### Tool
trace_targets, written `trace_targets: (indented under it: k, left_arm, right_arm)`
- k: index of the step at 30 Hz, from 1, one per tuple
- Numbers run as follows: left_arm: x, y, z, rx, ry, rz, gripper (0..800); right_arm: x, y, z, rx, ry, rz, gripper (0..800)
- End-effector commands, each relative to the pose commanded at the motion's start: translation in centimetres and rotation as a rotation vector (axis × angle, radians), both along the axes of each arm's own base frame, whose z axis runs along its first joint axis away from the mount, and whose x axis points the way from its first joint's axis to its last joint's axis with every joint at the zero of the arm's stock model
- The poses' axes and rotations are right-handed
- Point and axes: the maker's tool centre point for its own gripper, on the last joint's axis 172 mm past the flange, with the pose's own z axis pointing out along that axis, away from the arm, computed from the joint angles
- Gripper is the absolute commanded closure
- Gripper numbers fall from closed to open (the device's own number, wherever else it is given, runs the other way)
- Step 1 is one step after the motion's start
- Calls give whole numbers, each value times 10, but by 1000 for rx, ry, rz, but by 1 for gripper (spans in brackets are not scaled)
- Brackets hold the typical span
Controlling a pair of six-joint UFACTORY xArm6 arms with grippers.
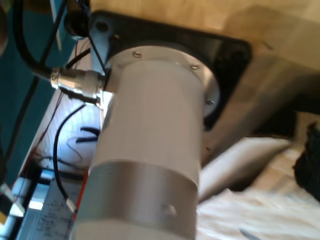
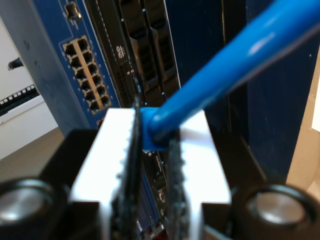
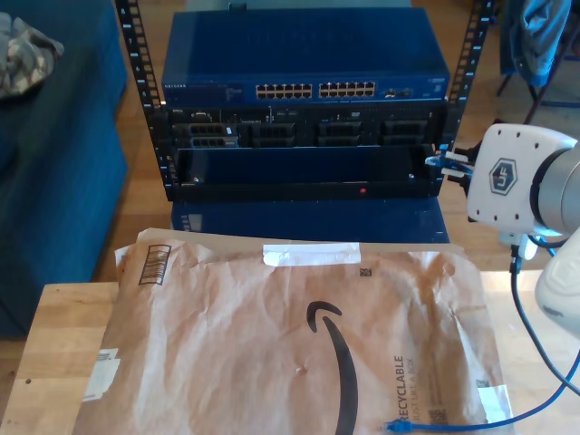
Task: Grab the cable and plug it in
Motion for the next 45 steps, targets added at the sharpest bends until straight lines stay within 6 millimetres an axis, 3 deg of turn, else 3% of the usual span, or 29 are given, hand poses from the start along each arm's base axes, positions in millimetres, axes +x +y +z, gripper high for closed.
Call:
trace_targets:
  k: [5,8,10,22,27,31,37,40,45]
  left_arm:
    - [-3,-25,-25,-20,6,-7,0]
    - [-2,-17,-37,69,-2,-8,0]
    - [-5,-37,-51,43,-4,-14,0]
    - [-24,-9,-89,247,-67,-21,0]
    - [-23,-13,-97,253,-104,-68,0]
    - [-21,-14,-119,298,-150,-147,0]
    - [-13,-14,-124,299,-174,-83,0]
    - [-13,-14,-124,298,-175,-79,0]
    - [-13,-14,-124,298,-175,-79,0]
  right_arm:
    - [-8,-2,-12,0,16,-2,799]
    - [-9,-3,-17,-4,23,-3,799]
    - [-12,-5,-24,-6,35,-5,799]
    - [-18,-6,-36,-10,53,-8,799]
    - [-16,-6,-33,-7,47,-8,799]
    - [-14,-3,-34,-8,51,-4,799]
    - [-11,-6,-67,-30,117,-15,799]
    - [-7,-9,-73,-43,121,-27,800]
    - [6,6,-60,-37,105,-6,799]
